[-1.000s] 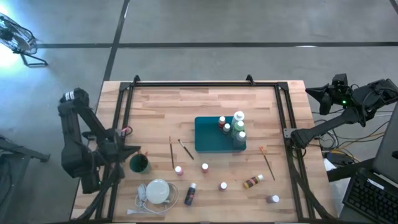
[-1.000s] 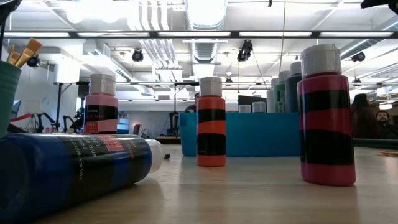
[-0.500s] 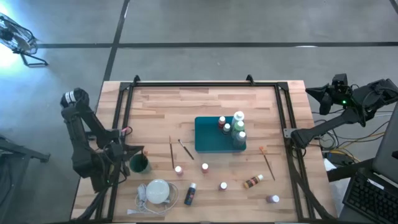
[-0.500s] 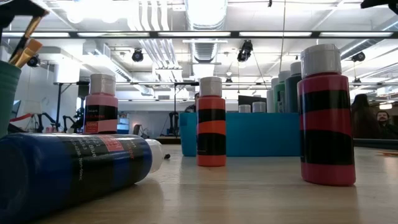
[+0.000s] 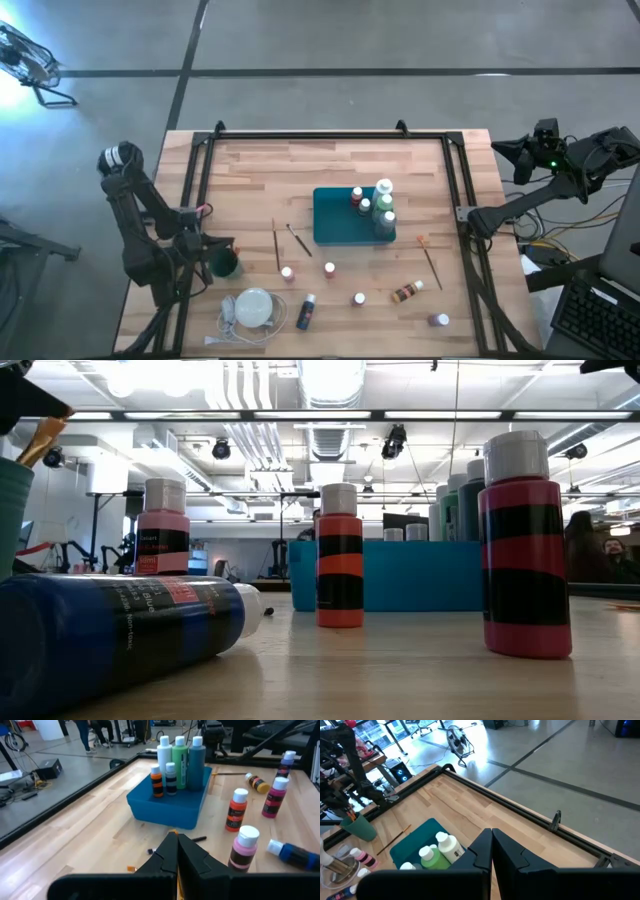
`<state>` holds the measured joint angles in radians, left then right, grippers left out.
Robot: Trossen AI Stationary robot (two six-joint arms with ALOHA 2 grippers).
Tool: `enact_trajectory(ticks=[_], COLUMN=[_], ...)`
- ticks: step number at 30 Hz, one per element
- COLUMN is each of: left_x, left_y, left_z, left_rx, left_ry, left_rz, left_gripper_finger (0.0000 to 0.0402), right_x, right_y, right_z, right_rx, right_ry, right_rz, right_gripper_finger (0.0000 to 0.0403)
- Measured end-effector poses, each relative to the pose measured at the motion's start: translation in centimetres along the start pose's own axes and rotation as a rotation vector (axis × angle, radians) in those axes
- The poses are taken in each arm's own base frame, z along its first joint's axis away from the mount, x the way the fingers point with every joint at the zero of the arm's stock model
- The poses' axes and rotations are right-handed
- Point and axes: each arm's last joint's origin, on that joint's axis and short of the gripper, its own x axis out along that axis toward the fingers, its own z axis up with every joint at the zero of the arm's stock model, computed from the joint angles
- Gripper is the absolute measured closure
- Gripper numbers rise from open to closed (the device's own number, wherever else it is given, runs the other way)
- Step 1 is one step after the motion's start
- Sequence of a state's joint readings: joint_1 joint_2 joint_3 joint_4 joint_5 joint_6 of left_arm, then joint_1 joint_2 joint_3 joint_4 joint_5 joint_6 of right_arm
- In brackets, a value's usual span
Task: Pick & Place Paint Supplies
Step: Put the gold paintbrush into the green cup
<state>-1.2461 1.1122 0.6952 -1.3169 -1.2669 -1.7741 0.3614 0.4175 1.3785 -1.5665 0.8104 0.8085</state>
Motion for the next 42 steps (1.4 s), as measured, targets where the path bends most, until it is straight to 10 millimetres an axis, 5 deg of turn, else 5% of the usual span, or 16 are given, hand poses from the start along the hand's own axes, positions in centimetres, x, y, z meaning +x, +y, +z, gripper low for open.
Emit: enact_trajectory(ticks=[18,31,36,42], left_x=[0.1,0.0,-0.6,-1.6], left_y=[-0.2,-0.6,-0.8,-1.2], left_z=[-0.6,-0.2,1.9,6.9], left_rx=[-0.043,-0.069,-0.016,0.054], left_ry=[0.063,0.052,-0.002,-0.111], left_rz=[-0.003,-0.014,-0.02,-0.007], left_gripper_finger=[0.0398,0.0335,0.0316,0.031], right_x=[0.0,0.0,0.0,0.0], right_y=[0.0,0.0,0.0,0.0], right_z=[0.0,0.0,0.0,0.0], right_rx=[0.0,0.0,0.0,0.001], right_ry=[0.0,0.0,0.0,0.0], right_rz=[0.0,0.0,0.0,0.0], right_gripper_finger=[0.0394,0.0394,0.0394,0.0394])
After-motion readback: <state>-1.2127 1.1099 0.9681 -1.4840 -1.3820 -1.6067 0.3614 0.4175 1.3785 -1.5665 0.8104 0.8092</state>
